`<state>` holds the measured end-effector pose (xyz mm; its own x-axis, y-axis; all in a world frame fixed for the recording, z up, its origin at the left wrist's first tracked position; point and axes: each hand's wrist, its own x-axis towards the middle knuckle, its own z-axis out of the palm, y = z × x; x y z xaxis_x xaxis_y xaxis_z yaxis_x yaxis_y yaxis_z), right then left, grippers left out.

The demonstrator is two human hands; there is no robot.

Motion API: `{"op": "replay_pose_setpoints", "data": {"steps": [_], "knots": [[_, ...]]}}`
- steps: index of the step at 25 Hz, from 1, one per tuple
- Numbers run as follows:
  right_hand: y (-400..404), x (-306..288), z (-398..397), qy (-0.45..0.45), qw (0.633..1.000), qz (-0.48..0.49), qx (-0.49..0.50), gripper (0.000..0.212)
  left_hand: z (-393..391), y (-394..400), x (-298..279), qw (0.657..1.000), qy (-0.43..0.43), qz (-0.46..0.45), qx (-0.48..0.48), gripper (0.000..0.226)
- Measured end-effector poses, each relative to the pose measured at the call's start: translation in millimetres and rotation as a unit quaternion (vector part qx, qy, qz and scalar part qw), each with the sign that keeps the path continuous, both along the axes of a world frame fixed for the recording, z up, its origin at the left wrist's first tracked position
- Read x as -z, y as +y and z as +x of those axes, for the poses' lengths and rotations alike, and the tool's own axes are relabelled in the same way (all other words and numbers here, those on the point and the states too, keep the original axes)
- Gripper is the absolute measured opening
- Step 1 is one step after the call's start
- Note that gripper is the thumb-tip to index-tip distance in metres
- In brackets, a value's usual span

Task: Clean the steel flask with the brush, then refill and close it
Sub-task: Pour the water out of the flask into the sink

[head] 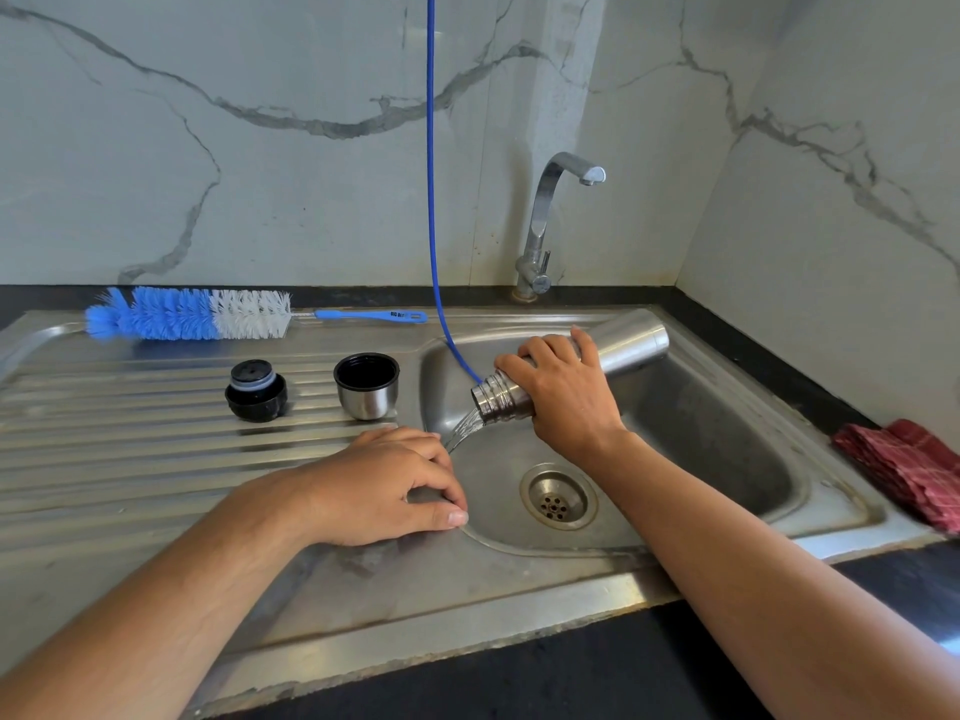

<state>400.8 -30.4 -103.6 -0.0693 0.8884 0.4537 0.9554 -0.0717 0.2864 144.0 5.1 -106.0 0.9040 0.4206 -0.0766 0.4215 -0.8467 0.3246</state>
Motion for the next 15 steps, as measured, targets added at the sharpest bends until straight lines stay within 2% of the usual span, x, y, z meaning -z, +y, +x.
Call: {"op": "replay_pose_setpoints", "data": {"steps": [2,6,13,15], "knots": [[0,1,0,-0.008,1.000,0.002,-0.005,0.070,0,0,0,1.000,0.002,0.000,-0.001,0.038],[2,3,-2,-0.037,0.999,0.005,-0.011,0.070,1,0,0,1.000,0.010,0.006,0.004,0.066],[1,9,-16,-0.106,0.991,-0.072,-0.049,0.065,1,-1,0,1.000,0.012,0.005,0.001,0.067],[2,8,-16,-0.111,0.991,-0.063,-0.045,0.064,2,-2,0,1.000,0.010,0.005,0.001,0.067]]}}
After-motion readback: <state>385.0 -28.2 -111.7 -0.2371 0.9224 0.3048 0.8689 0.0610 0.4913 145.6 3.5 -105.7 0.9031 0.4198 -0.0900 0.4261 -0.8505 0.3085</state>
